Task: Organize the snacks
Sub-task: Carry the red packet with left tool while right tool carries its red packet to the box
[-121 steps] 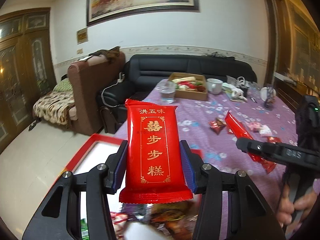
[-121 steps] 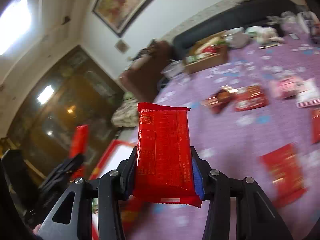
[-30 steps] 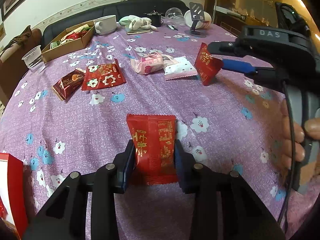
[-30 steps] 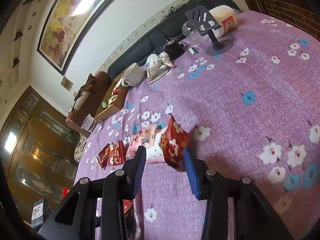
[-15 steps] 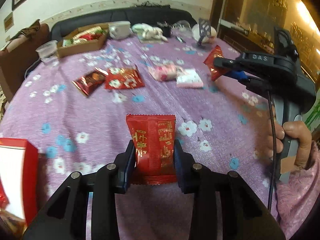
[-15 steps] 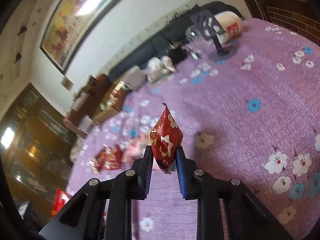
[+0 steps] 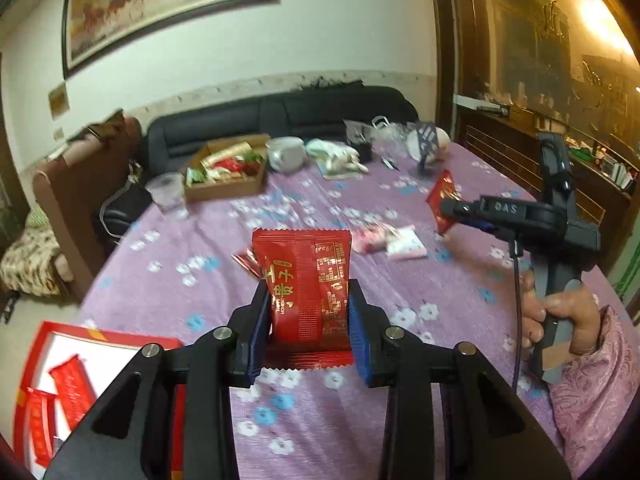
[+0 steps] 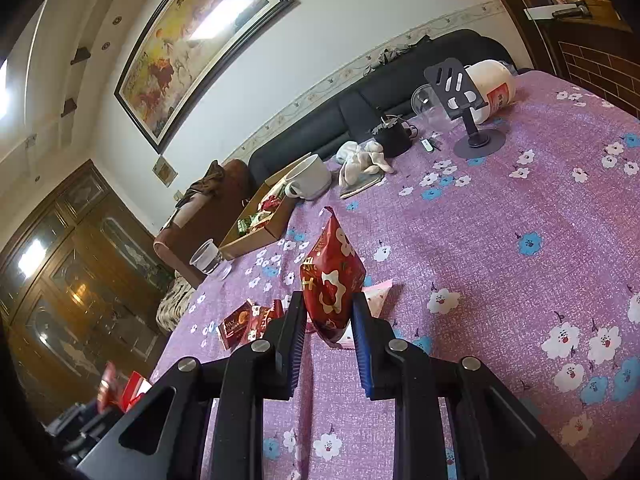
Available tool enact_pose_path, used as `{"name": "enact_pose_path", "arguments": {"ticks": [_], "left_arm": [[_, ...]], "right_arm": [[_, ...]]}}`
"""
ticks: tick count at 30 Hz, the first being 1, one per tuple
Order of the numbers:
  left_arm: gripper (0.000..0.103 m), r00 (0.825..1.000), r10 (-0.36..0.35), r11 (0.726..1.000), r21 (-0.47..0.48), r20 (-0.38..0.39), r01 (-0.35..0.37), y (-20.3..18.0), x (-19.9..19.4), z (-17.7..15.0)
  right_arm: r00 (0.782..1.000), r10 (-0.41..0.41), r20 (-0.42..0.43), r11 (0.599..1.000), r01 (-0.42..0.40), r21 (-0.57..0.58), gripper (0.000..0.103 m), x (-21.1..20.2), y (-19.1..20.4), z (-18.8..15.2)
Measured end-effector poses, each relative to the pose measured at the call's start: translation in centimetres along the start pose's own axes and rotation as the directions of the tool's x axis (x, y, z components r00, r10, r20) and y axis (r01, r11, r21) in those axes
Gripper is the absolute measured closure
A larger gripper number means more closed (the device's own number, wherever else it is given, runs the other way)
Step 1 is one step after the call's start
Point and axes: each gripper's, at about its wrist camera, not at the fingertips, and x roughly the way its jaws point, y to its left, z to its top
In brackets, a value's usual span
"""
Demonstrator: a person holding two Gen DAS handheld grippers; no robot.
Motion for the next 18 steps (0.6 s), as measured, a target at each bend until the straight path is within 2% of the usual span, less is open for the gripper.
{"name": "enact_pose_path", "arguments": {"ticks": [7, 18], "left_arm": [[0.07, 0.998, 0.056, 0.998, -0.014, 0.04, -0.055, 1.9, -1.6, 0.3], [0.07, 0.991, 0.11, 0.992, -0.074, 0.079, -0.104, 5.7, -4.2, -0.5]], "right_arm": [[1.0, 0.005, 0.019, 1.0, -0.004, -0.021, 0.08, -0.4, 0.3, -0.2], [0.997, -0.055, 0.062, 0.997, 0.059, -0.059, 0.08, -1.5, 0.8, -0.6]]}}
